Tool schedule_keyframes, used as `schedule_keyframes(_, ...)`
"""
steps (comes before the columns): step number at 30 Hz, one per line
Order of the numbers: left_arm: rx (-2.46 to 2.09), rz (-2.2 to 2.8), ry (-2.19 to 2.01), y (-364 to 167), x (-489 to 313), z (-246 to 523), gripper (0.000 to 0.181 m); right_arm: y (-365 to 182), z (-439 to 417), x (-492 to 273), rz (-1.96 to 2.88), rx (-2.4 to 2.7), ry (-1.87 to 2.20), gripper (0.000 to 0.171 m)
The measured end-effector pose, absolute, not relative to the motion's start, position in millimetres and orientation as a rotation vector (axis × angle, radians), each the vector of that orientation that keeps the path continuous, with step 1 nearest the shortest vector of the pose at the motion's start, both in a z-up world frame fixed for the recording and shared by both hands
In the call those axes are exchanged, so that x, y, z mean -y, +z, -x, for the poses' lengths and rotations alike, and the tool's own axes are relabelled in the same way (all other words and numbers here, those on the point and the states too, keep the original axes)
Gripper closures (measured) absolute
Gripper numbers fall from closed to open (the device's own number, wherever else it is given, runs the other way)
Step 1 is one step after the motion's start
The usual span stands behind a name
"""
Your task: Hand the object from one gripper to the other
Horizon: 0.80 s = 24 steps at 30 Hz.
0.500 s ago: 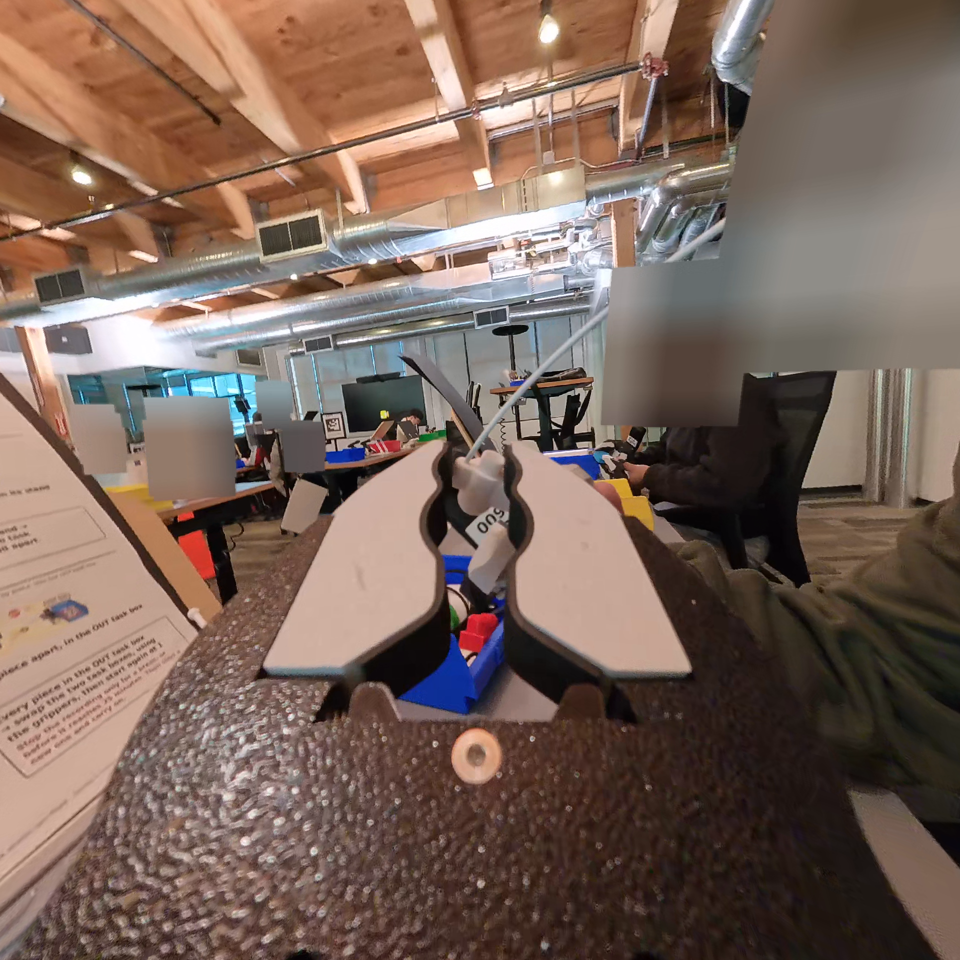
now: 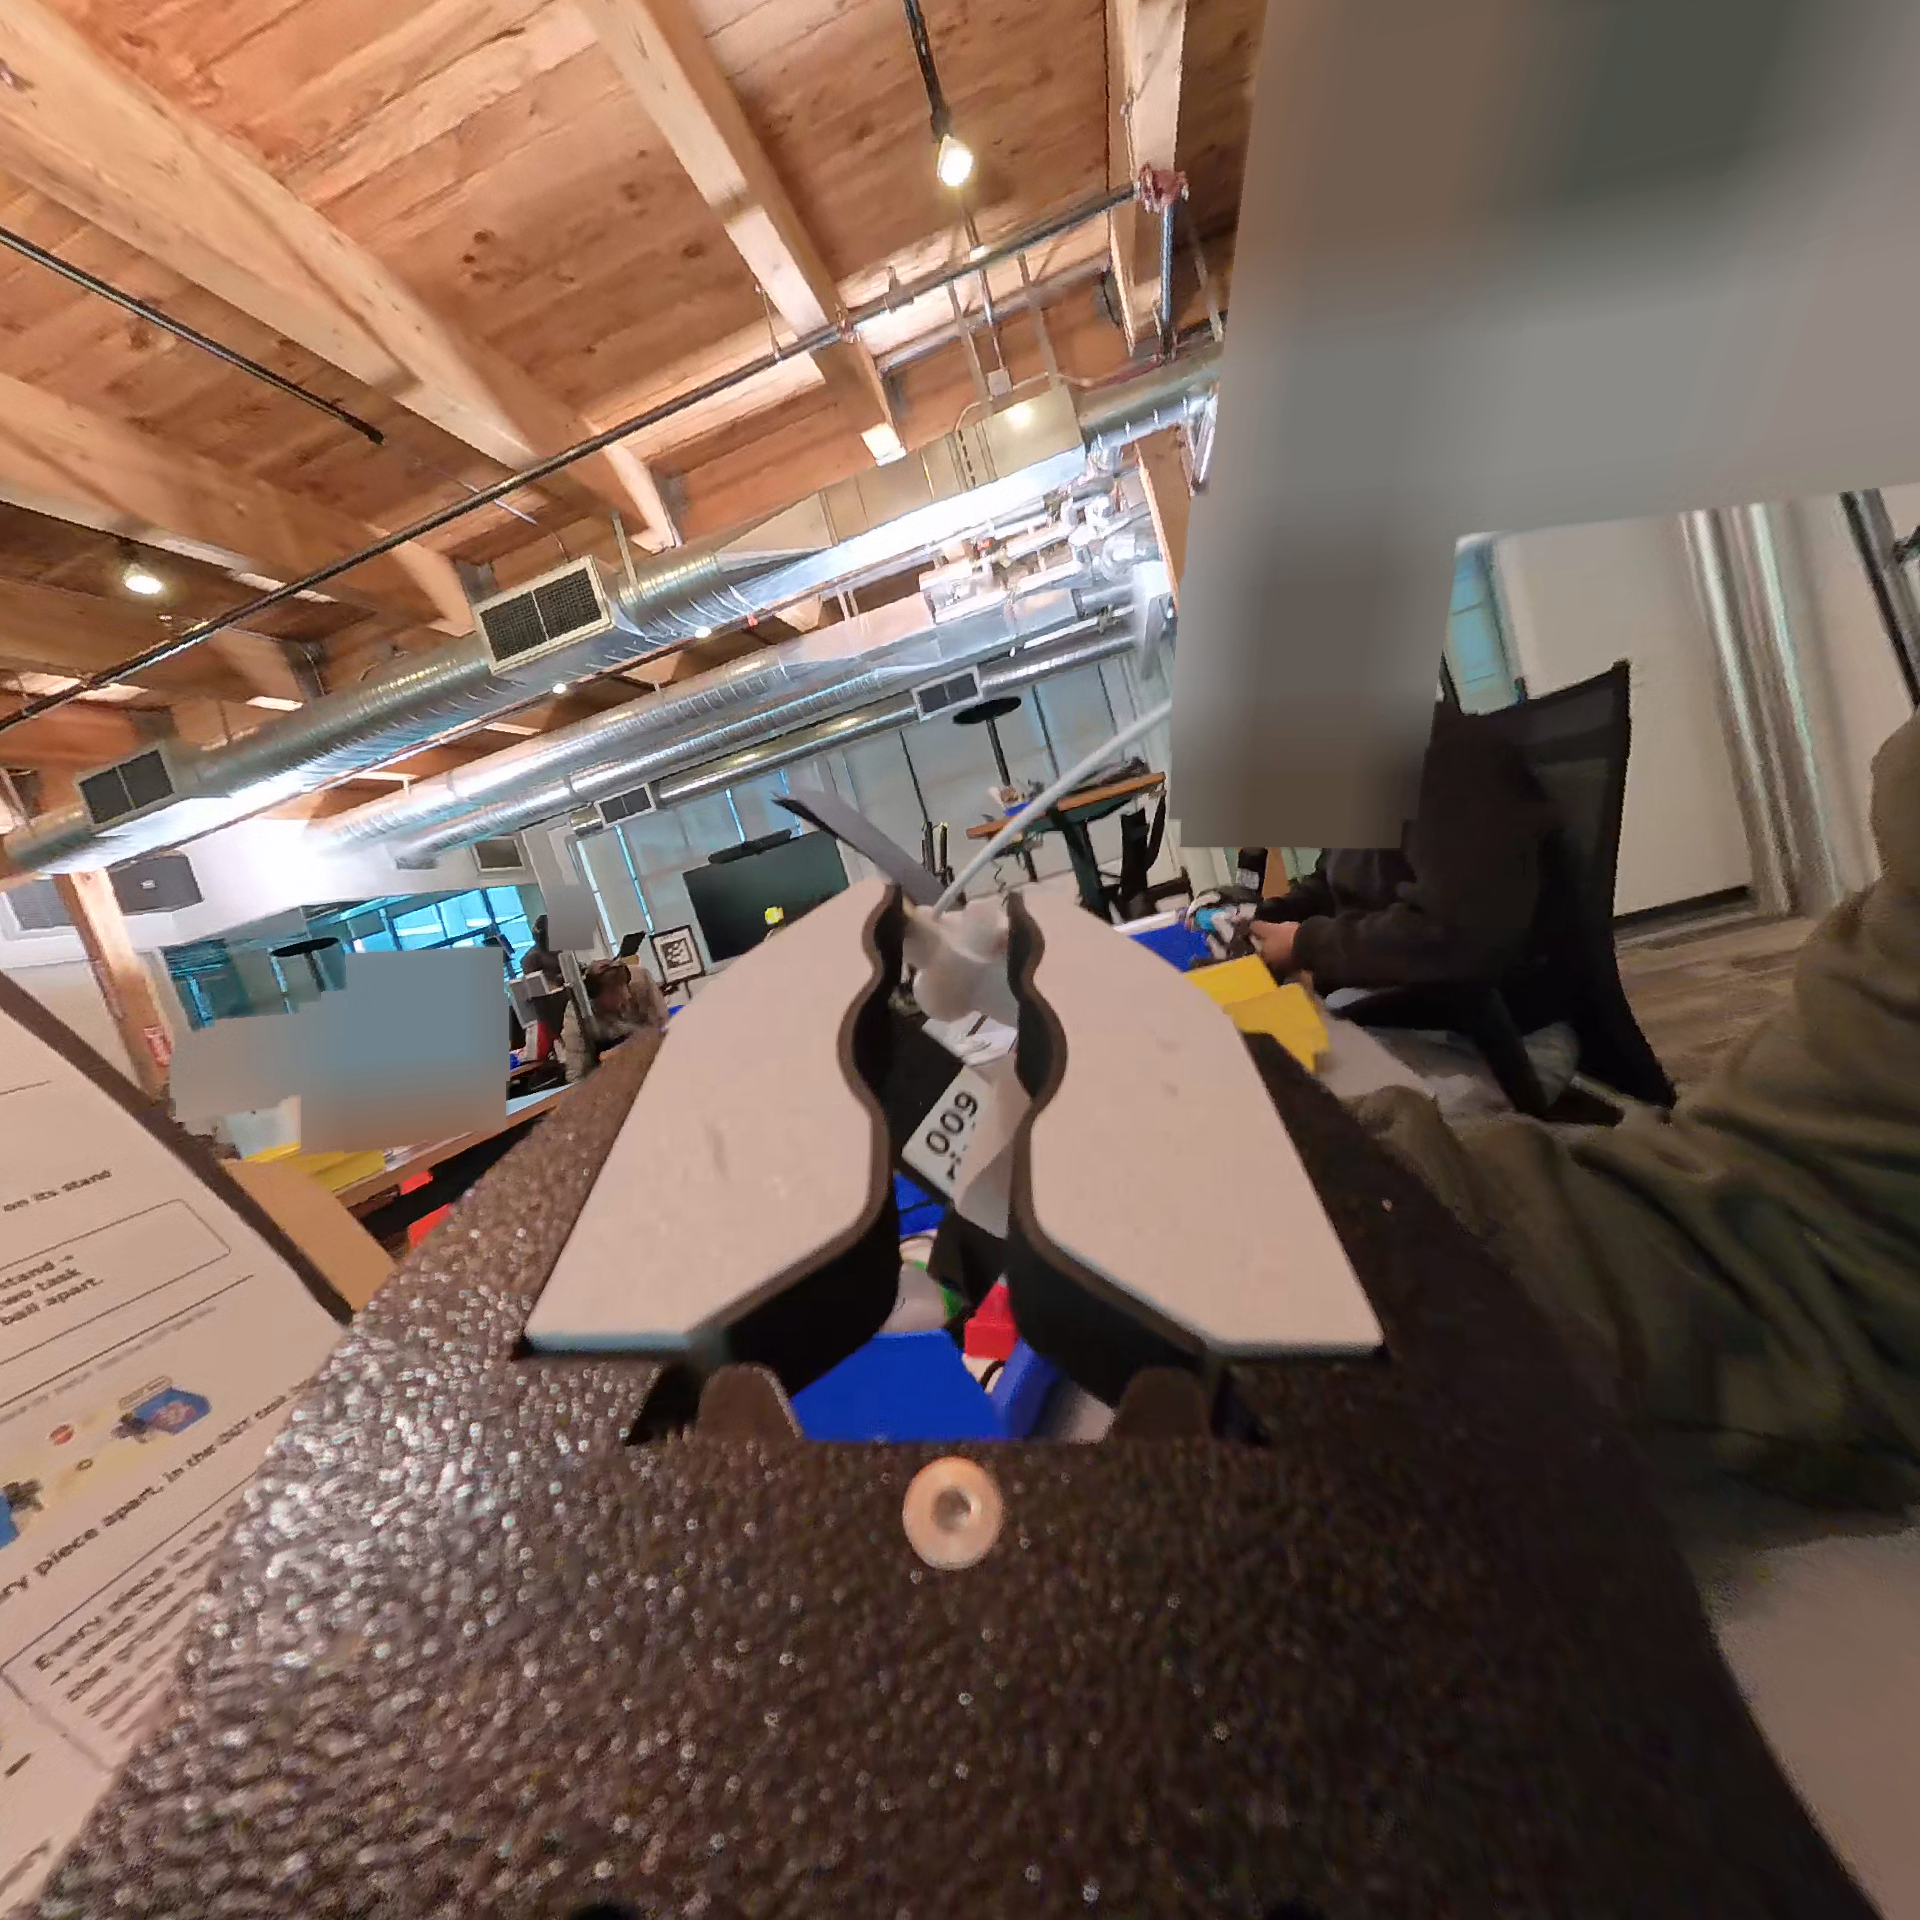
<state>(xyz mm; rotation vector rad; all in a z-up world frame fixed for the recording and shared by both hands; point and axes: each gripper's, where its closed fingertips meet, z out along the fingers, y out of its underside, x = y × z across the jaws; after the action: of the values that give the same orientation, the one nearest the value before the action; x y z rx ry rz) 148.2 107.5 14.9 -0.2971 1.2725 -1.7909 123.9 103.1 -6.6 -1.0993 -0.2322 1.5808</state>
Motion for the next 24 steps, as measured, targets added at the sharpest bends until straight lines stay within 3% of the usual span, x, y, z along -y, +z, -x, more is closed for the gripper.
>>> schedule_keyframes(1,-1.29,0.3,-1.754,13,-107,-150,0.163,-11,-124,-106,1.136,0.256,1.506,0.156)
schedule_keyframes(3,-1.295,0.34,-1.691,10,-109,-155,0.163,-15,-129,-110,1.194,0.266,1.388,0.157)
schedule_keyframes(8,-1.359,0.484,-1.496,-4,-126,-171,0.125,-2,-181,-108,1.197,0.13,1.122,0.157)
schedule_keyframes(12,-1.438,0.623,-1.231,-23,-147,-187,0.129,-24,-291,-95,1.396,-0.144,0.481,0.157)
schedule_keyframes(17,-1.432,0.801,-1.052,-36,-175,-198,0.143,-75,-431,-13,1.635,-0.573,-0.234,0.157)
schedule_keyframes(24,-1.47,0.891,-1.055,-48,-180,-201,0.144,-156,-486,30,1.953,-0.779,-0.498,0.156)
